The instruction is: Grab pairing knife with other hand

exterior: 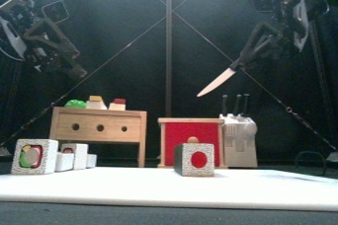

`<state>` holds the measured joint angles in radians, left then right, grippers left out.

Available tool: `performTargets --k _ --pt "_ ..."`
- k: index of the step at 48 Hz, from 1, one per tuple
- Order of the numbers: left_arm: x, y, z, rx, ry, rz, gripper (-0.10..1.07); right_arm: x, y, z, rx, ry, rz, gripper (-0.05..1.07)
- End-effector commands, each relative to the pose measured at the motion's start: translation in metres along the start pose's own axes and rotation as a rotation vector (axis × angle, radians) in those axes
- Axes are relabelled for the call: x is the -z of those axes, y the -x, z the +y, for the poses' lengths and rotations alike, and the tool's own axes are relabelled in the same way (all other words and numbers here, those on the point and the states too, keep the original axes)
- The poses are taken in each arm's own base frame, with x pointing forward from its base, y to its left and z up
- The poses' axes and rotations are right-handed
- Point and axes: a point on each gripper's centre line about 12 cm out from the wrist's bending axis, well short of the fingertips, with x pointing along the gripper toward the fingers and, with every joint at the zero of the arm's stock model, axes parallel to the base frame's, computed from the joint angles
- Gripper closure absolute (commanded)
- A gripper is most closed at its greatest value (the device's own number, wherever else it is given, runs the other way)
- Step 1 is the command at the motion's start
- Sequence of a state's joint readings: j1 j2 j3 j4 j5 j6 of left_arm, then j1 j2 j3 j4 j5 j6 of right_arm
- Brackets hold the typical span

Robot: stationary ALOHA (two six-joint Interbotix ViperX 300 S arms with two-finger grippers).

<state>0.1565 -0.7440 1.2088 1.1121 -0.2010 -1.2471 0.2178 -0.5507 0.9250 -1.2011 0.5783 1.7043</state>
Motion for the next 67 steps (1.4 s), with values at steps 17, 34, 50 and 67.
performTargets --k 17,34,50,67 --pt "-0.02 -0.009 0.004 -0.015 -0.084 -0.051 0.08 -0.008 -0.034 0.003 -0.11 0.275 -0.046 0.59" --pt "-0.027 -0.031 0.014 0.015 -0.144 -0.136 0.08 -0.023 -0.038 0.009 -0.125 0.333 -0.095 0.59" --pt "-0.025 -0.049 0.026 -0.05 -0.201 -0.24 0.08 -0.028 -0.044 0.026 -0.202 0.286 -0.067 0.59" --pt "-0.017 -0.055 0.022 -0.058 -0.22 -0.229 0.08 -0.024 -0.073 0.039 -0.291 0.13 0.048 0.65"
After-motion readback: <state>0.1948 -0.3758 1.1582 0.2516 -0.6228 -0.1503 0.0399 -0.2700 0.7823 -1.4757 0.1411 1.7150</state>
